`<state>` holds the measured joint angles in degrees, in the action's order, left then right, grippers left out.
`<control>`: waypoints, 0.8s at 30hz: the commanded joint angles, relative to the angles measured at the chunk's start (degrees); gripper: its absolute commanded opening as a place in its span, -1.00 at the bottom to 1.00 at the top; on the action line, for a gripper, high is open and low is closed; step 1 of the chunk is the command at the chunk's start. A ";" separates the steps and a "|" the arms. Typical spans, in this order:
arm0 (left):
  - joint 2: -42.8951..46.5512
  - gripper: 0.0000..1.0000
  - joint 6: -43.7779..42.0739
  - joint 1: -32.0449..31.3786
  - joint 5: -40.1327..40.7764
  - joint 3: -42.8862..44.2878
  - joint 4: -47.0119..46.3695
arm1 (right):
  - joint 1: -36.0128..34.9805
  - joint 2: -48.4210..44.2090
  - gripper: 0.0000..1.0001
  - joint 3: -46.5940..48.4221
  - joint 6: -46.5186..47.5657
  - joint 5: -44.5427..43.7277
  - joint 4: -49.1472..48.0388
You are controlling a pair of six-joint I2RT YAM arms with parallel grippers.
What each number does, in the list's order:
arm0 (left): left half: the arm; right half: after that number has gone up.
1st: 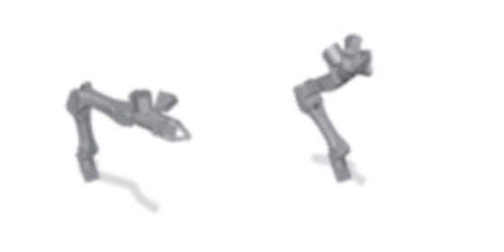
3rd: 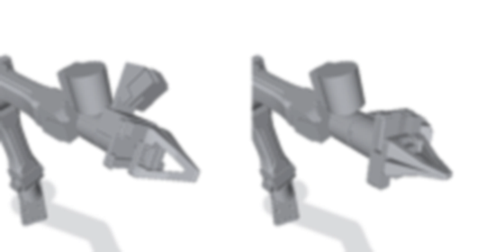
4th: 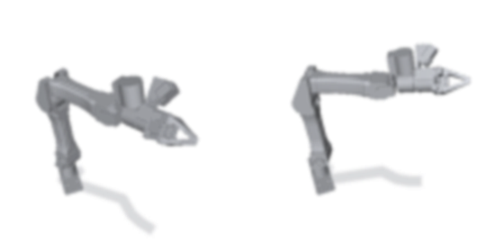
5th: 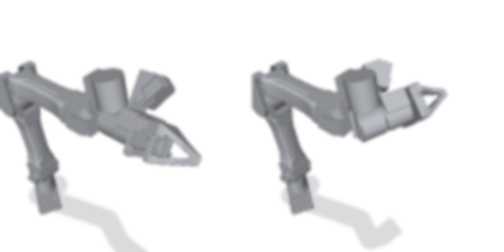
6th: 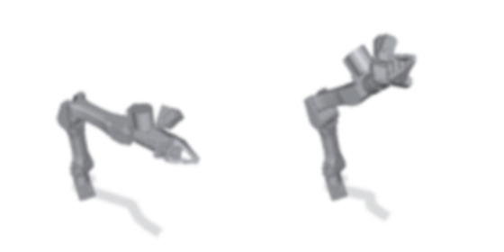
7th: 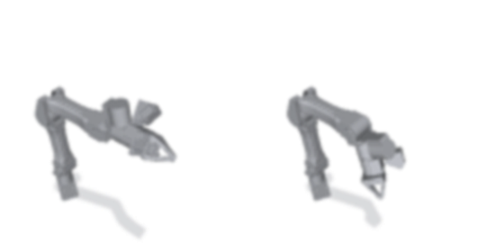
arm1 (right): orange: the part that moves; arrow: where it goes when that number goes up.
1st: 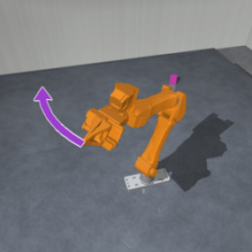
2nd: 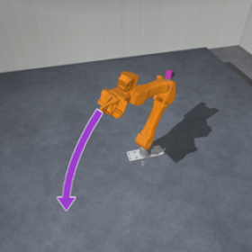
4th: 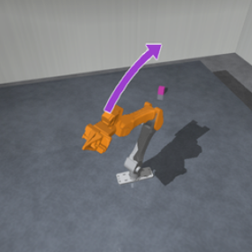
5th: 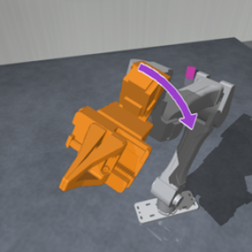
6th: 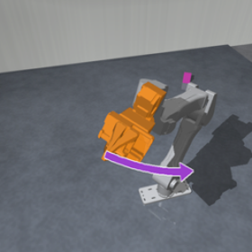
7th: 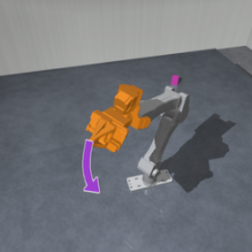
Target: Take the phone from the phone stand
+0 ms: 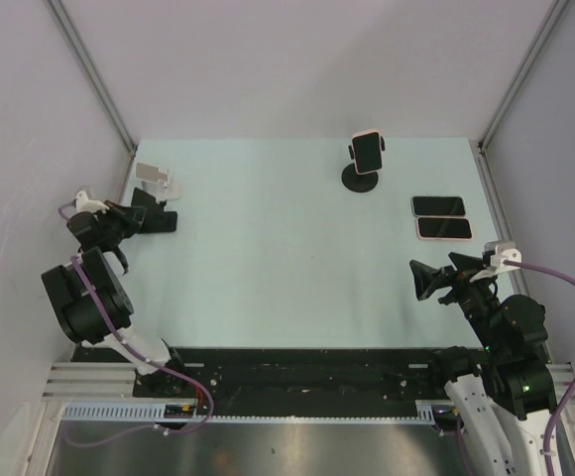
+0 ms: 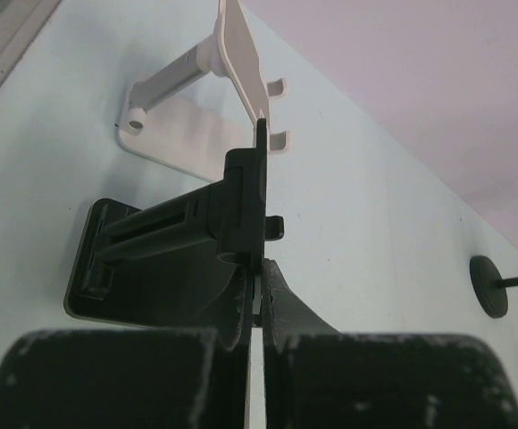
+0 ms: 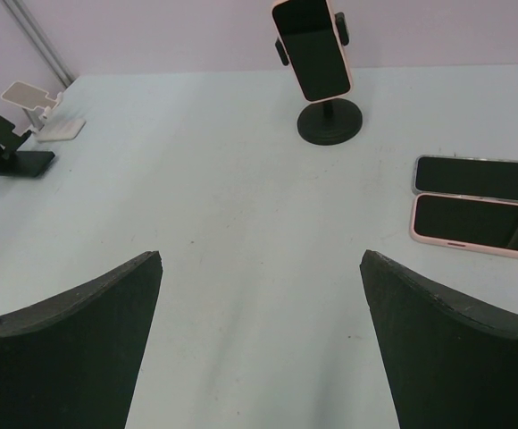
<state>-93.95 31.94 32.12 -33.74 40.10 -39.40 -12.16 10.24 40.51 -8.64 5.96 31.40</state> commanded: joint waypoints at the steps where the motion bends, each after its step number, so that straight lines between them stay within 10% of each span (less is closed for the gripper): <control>1: -1.67 -0.99 -1.54 0.58 -4.14 2.97 -1.82 | -0.23 0.48 0.97 0.09 1.09 0.72 -1.96; 24: -5.01 -0.99 4.62 0.22 -2.39 2.79 -5.69 | -0.23 0.57 0.98 0.09 1.17 0.64 -1.69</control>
<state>-98.63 34.50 32.16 -36.25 41.45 -41.89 -12.16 10.35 40.51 -8.29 6.11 31.42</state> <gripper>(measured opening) 0.023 0.991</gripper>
